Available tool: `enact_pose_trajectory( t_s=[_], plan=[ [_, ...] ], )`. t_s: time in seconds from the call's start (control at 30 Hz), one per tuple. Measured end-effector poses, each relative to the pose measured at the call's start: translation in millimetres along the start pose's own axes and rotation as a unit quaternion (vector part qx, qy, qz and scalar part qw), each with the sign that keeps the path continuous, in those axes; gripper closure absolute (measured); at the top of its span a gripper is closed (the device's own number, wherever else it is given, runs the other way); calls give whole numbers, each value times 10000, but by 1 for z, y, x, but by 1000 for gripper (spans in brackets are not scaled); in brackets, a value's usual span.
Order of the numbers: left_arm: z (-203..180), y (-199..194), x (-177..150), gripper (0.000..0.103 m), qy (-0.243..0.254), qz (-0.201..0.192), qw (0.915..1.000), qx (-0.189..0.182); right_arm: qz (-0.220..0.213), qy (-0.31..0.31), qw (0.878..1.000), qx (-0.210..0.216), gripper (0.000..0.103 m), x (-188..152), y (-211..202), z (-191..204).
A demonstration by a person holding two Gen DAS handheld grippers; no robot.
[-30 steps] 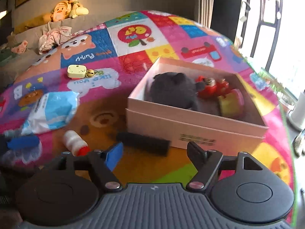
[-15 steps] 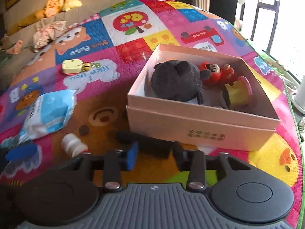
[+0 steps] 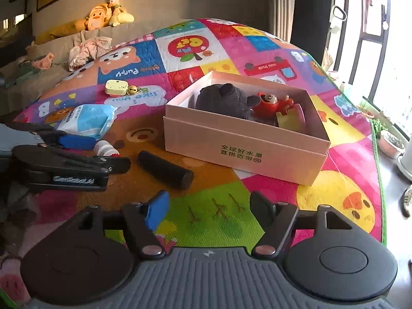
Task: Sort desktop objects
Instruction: 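Grasp the white bottle with the left tool while the right tool grasps the black cylinder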
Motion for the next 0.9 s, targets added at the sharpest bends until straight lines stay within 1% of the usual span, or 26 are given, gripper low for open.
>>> enact_pose_trajectory(
  t_s=[0.13,0.3,0.33,0.43,0.5,0.57,0.63,0.7,0.73,0.77,0.8,0.87,0.9],
  plan=[
    [4,-12,-6,55,-94,-26,10000,-19,10,118,9998,185,33,3,4,3],
    [9,-36,-26,55,-202,67,9997,-73,-35,-241,9991,358,33,5,13,24],
    [11,-40,-30,55,-221,61,9997,-35,-12,-324,9988,378,33,6,16,28],
    [17,-51,-38,54,-257,35,9995,154,246,-393,9988,125,33,10,29,37],
    [23,-56,-42,54,-329,4,9992,243,373,-315,9987,124,33,10,30,41],
    [30,-59,-44,54,-465,-33,9987,220,441,-498,9977,98,33,6,29,44],
    [33,-60,-44,54,-565,-60,9982,185,432,-663,9968,-92,30,2,27,39],
    [33,-60,-44,53,-603,-81,9980,173,346,-678,9956,-554,30,2,28,25],
    [33,-60,-44,52,-612,-91,9980,158,325,-596,9939,-864,30,4,31,16],
    [33,-60,-44,51,-625,-100,9979,142,318,-483,9927,-1059,30,6,32,9],
    [33,-60,-44,51,-644,-109,9978,131,310,-323,9925,-1138,30,9,32,3],
    [34,-60,-44,51,-689,-124,9975,101,276,13,9942,-1035,29,14,30,-1],
    [35,-60,-44,51,-707,-131,9974,90,258,105,9952,-942,26,15,30,1]
  ],
)
Point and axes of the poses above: each gripper's, at about its wrist camera, not at the fingertips, and y roughly the way its jaws point, z to its left, x to its top, the point moved 6 cm from there along y, roughly the way its jaws point
